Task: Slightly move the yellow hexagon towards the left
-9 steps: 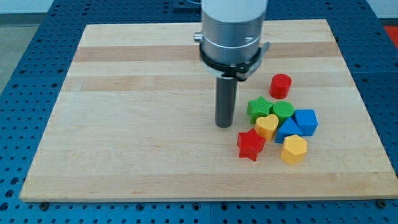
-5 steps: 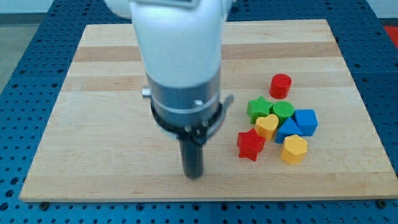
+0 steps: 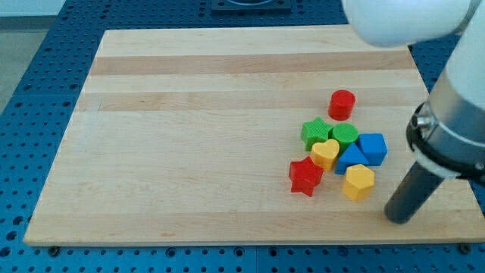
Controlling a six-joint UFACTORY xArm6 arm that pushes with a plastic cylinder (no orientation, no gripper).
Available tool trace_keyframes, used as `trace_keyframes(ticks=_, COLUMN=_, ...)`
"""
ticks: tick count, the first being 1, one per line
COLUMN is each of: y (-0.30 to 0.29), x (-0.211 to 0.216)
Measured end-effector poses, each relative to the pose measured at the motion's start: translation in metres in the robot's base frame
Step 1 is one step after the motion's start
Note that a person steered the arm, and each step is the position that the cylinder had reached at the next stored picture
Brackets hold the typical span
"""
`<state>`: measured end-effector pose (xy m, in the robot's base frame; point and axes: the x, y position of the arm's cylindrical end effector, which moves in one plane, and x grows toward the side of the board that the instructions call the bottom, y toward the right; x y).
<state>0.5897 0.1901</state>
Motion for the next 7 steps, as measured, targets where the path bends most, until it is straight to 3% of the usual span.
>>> trace_keyframes(ticks=4, y=-0.107, x=-0.026)
trace_keyframes(ticks=7, y=-0.125, x=-0.081)
